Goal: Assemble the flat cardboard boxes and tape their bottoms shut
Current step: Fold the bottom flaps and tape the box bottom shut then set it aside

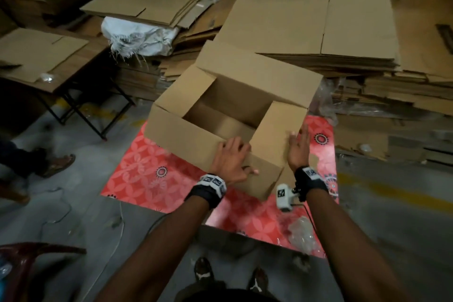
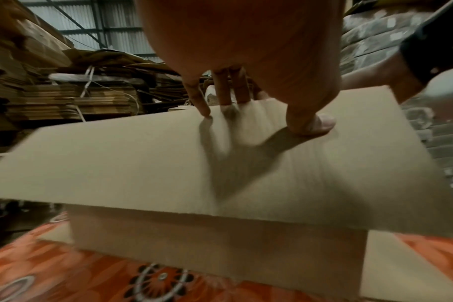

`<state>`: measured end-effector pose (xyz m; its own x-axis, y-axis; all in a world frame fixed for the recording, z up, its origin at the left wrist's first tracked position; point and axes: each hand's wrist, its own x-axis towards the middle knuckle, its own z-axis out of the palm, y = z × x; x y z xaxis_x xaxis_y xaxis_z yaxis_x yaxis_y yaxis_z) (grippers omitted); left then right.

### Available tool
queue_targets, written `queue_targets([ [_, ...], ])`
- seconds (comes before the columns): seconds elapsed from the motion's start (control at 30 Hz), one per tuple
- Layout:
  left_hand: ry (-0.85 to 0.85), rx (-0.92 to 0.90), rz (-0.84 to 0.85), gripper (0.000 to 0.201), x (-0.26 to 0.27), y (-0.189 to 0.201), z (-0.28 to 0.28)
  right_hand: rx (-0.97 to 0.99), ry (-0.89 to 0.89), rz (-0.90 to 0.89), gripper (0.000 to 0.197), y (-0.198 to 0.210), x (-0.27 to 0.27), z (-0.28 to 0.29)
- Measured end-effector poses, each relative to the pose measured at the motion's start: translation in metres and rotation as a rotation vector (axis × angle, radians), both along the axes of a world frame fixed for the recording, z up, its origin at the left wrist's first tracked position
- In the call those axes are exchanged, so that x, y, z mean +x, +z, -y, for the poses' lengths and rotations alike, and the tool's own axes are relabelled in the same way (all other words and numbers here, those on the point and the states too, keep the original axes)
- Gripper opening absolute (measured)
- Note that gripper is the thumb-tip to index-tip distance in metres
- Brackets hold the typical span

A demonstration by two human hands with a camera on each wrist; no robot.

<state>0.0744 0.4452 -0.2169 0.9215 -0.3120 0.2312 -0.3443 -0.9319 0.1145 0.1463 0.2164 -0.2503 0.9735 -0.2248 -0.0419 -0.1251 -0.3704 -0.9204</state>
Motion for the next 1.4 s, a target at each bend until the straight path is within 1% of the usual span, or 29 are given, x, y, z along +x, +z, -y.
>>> queue_targets([
  [0.03, 0.001, 0.007, 0.001, 0.068, -0.002, -0.001, 0.012, 0.082, -0.042, -0.009, 0.06, -0.008, -0.013, 0.004],
  [0.1, 0.014, 0.004, -0.022, 0.068, -0.001, 0.0, 0.031, 0.353, -0.143, -0.048, 0.052, -0.015, -0.036, 0.011],
  [0.13, 0.02, -0.011, -0.043, 0.068, 0.001, 0.002, 0.038, 0.427, -0.196, -0.087, 0.046, -0.015, -0.047, 0.013],
  [0.2, 0.012, -0.073, -0.093, 0.066, 0.008, 0.008, 0.042, 0.5, -0.245, -0.107, 0.03, -0.011, -0.068, 0.013],
  [0.33, -0.069, -0.33, -0.14, 0.042, 0.015, 0.021, 0.008, 0.534, -0.249, -0.048, 0.034, -0.027, -0.102, -0.008],
  [0.37, -0.066, -0.39, -0.11, 0.041, 0.015, 0.024, -0.011, 0.528, -0.252, -0.033, 0.036, -0.028, -0.106, -0.016],
  [0.4, -0.054, -0.436, -0.07, 0.042, 0.016, 0.025, -0.036, 0.48, -0.288, -0.03, 0.047, -0.024, -0.112, -0.023],
  [0.47, 0.005, -0.495, 0.013, 0.039, 0.019, 0.025, -0.094, 0.462, -0.3, -0.049, 0.087, -0.019, -0.118, -0.03],
  [0.5, 0.055, -0.507, 0.052, 0.036, 0.021, 0.022, -0.127, 0.397, -0.304, -0.089, 0.1, -0.009, -0.125, -0.039],
  [0.53, 0.109, -0.525, 0.089, 0.035, 0.022, 0.022, -0.157, 0.303, -0.282, -0.111, 0.1, -0.008, -0.132, -0.045],
  [0.6, 0.264, -0.639, 0.148, 0.034, 0.027, 0.017, -0.214, 0.171, -0.238, -0.108, 0.07, -0.009, -0.145, -0.059],
  [0.63, 0.376, -0.718, 0.178, 0.035, 0.029, 0.013, -0.24, 0.088, -0.234, -0.176, 0.06, -0.015, -0.148, -0.06],
  [0.67, 0.499, -0.794, 0.219, 0.036, 0.031, 0.006, -0.263, -0.001, -0.24, -0.28, 0.053, -0.024, -0.149, -0.059],
  [0.73, 0.695, -0.986, 0.34, 0.038, 0.033, -0.009, -0.294, -0.086, -0.257, -0.571, 0.037, -0.035, -0.149, -0.059],
  [0.77, 0.76, -1.104, 0.366, 0.039, 0.034, -0.016, -0.302, -0.098, -0.243, -0.658, 0.03, -0.038, -0.148, -0.063],
  [0.8, 0.803, -1.213, 0.37, 0.043, 0.032, -0.021, -0.304, -0.11, -0.224, -0.669, 0.023, -0.037, -0.148, -0.067],
  [0.87, 0.847, -1.429, 0.279, 0.046, 0.033, -0.031, -0.299, -0.139, -0.171, -0.667, 0.026, -0.029, -0.147, -0.073],
  [0.9, 0.815, -1.551, 0.195, 0.042, 0.036, -0.035, -0.295, -0.127, -0.191, -0.661, 0.035, -0.028, -0.143, -0.075],
  [0.97, 0.737, -1.785, 0.093, 0.037, 0.039, -0.035, -0.289, -0.114, -0.231, -0.653, 0.041, -0.029, -0.132, -0.072],
  [1.0, 0.754, -1.828, 0.051, 0.044, 0.04, -0.036, -0.291, -0.093, -0.262, -0.612, 0.041, -0.026, -0.126, -0.074],
  [1.07, 0.761, -1.946, -0.026, 0.067, 0.039, -0.034, -0.295, -0.071, -0.362, -0.396, 0.038, -0.013, -0.11, -0.085],
  [1.1, 0.74, -2.003, -0.059, 0.072, 0.042, -0.037, -0.297, -0.058, -0.394, -0.256, 0.037, -0.007, -0.102, -0.09],
  [1.13, 0.727, -1.958, -0.079, 0.068, 0.043, -0.039, -0.298, 0.0, -0.464, -0.127, 0.039, 0.001, -0.097, -0.095],
  [1.17, 0.725, -1.927, -0.142, 0.056, 0.047, -0.04, -0.298, 0.007, -0.52, -0.034, 0.046, -0.001, -0.09, -0.093],
  [1.2, 0.708, -1.827, -0.24, 0.043, 0.051, -0.04, -0.296, 0.017, -0.558, -0.027, 0.053, -0.001, -0.087, -0.092],
  [1.23, 0.688, -1.706, -0.311, 0.042, 0.057, -0.047, -0.294, 0.054, -0.567, -0.046, 0.056, 0.002, -0.086, -0.093],
  [1.3, 0.649, -1.473, -0.427, 0.07, 0.062, -0.048, -0.287, 0.064, -0.569, -0.066, 0.057, 0.013, -0.088, -0.097],
  [1.33, 0.633, -1.384, -0.456, 0.077, 0.062, -0.043, -0.284, 0.054, -0.543, -0.084, 0.055, 0.016, -0.089, -0.099],
  [1.4, 0.588, -1.254, -0.432, 0.079, 0.059, -0.035, -0.278, 0.01, -0.484, -0.128, 0.046, 0.01, -0.088, -0.095],
])
